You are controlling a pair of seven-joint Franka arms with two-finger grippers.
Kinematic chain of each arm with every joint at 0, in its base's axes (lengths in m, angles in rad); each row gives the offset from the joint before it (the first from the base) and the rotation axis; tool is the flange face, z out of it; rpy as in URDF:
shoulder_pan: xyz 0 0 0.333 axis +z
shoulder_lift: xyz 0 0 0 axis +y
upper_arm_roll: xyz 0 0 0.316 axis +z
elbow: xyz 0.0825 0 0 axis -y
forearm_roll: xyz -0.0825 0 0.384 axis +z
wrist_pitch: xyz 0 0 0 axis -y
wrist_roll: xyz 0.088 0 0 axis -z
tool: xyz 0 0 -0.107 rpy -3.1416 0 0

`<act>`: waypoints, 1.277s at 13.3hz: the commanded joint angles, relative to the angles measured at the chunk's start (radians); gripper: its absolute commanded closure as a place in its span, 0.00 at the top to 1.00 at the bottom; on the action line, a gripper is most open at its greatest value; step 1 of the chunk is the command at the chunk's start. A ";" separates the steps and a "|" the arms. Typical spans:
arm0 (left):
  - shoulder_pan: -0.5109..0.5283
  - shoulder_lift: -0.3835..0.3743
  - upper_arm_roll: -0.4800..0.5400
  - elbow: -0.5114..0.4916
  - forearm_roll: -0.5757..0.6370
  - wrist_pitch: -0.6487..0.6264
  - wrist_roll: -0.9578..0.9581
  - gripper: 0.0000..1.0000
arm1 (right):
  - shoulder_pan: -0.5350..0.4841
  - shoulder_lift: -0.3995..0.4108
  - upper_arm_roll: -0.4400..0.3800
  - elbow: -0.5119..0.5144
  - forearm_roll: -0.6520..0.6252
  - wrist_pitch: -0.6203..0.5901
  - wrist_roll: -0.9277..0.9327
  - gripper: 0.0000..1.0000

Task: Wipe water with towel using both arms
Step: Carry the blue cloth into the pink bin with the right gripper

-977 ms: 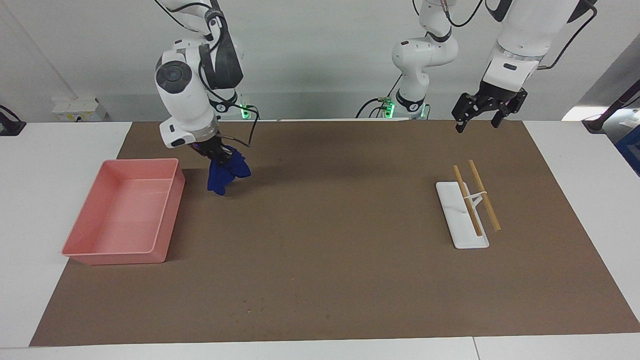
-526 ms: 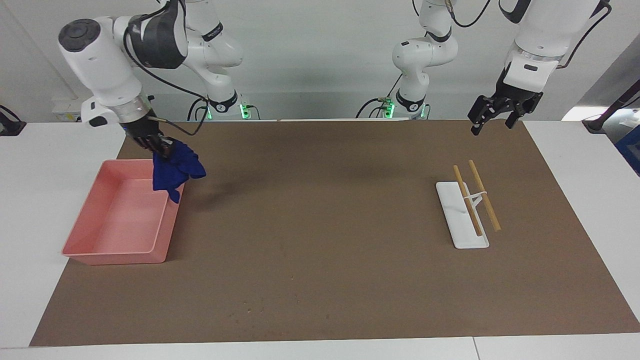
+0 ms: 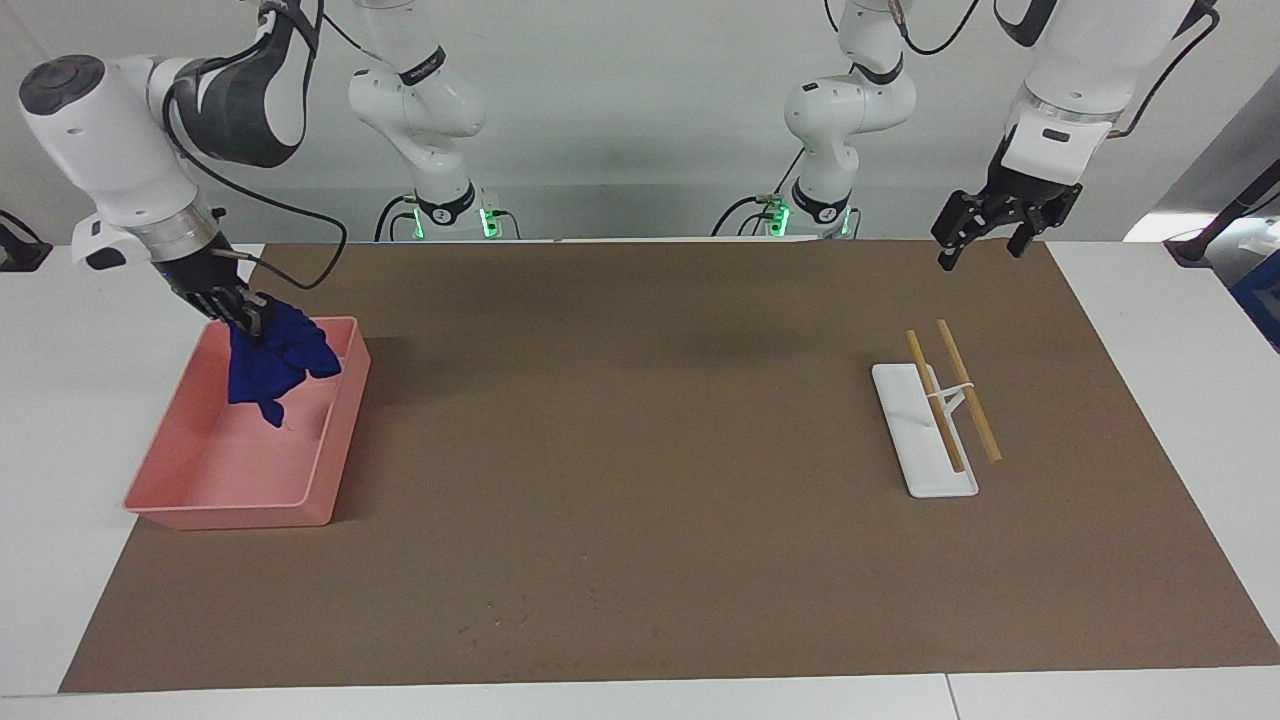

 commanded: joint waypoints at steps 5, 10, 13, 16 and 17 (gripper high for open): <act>-0.082 -0.010 0.005 -0.013 0.003 0.008 -0.027 1.00 | -0.059 0.029 0.014 -0.182 -0.028 0.183 -0.034 0.33; -0.152 -0.016 -0.001 -0.027 0.008 0.021 -0.029 1.00 | -0.045 -0.006 0.028 -0.103 -0.028 0.084 -0.030 0.98; -0.148 -0.017 0.003 -0.029 0.011 0.016 -0.014 1.00 | 0.011 -0.055 0.031 -0.072 -0.025 0.051 -0.022 0.98; -0.128 0.004 0.015 0.025 0.025 0.004 -0.006 1.00 | 0.118 -0.086 0.031 -0.052 -0.022 -0.013 0.024 0.99; -0.099 0.013 0.015 0.039 0.014 -0.001 -0.004 1.00 | 0.152 -0.087 0.031 -0.022 -0.022 -0.062 0.079 0.99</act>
